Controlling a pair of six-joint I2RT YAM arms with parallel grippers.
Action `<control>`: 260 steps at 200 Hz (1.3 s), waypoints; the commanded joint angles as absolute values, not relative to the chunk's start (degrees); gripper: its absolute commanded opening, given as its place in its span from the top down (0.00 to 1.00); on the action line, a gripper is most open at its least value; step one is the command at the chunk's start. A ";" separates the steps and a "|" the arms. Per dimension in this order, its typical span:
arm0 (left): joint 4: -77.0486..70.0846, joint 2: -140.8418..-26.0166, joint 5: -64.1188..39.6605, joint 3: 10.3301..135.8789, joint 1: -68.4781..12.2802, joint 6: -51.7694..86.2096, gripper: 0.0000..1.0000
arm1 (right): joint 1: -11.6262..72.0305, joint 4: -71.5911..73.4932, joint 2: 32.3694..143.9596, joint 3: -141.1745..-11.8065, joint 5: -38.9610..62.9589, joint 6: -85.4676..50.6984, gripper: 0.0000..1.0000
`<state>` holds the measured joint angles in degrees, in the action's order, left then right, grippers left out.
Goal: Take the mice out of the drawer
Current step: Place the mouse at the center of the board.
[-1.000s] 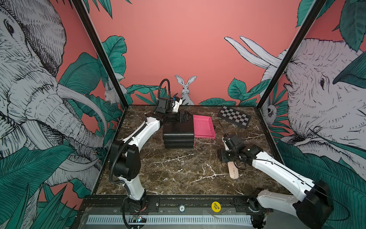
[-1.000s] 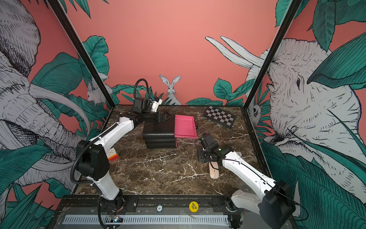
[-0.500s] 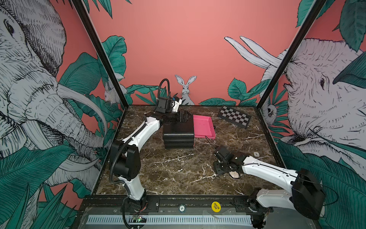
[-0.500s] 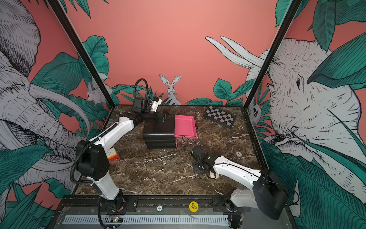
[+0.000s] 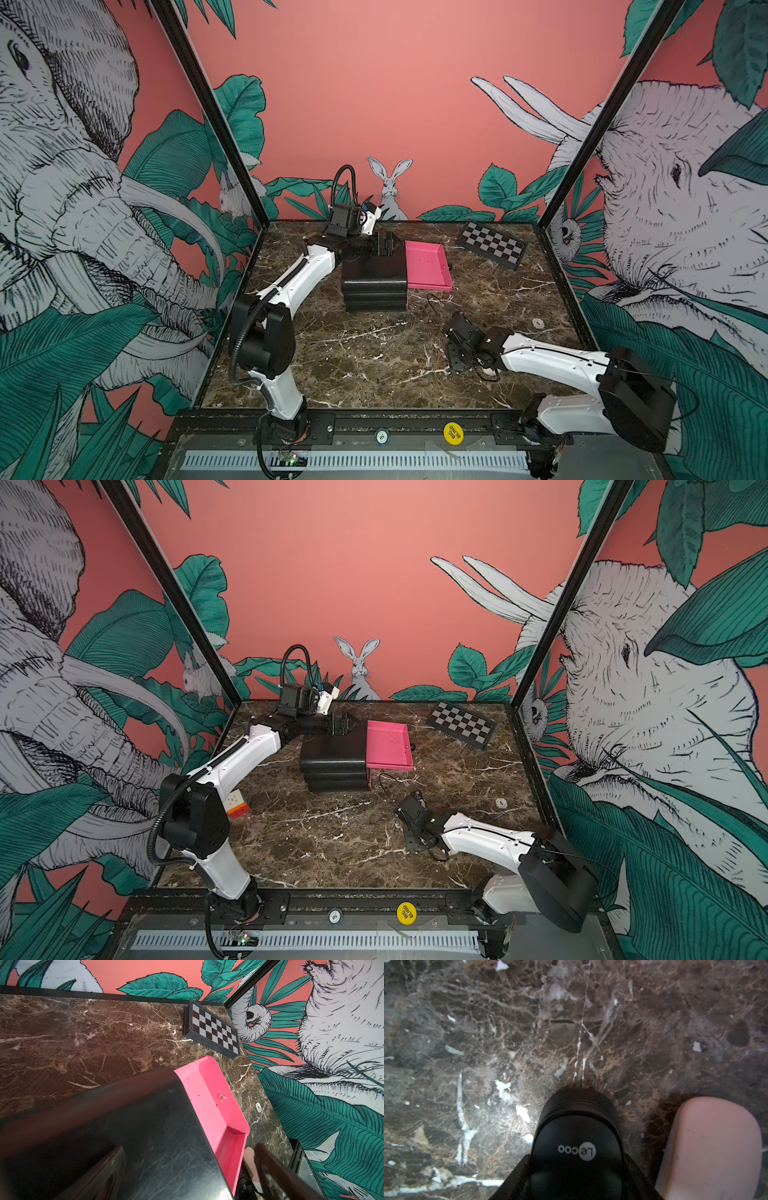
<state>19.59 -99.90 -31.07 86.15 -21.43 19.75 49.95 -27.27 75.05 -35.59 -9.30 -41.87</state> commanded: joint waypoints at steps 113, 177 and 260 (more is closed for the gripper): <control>24.43 -100.47 -29.80 85.34 -21.09 20.60 0.01 | 50.69 -25.07 77.08 -33.97 -9.58 -45.72 0.33; 24.70 -100.24 -29.09 85.52 -21.05 20.48 0.01 | 50.80 -25.76 76.84 -34.08 -9.95 -45.69 0.01; 25.47 -100.39 -28.13 86.01 -21.09 20.49 0.01 | 50.89 -33.87 70.39 -41.54 -16.25 -44.69 0.01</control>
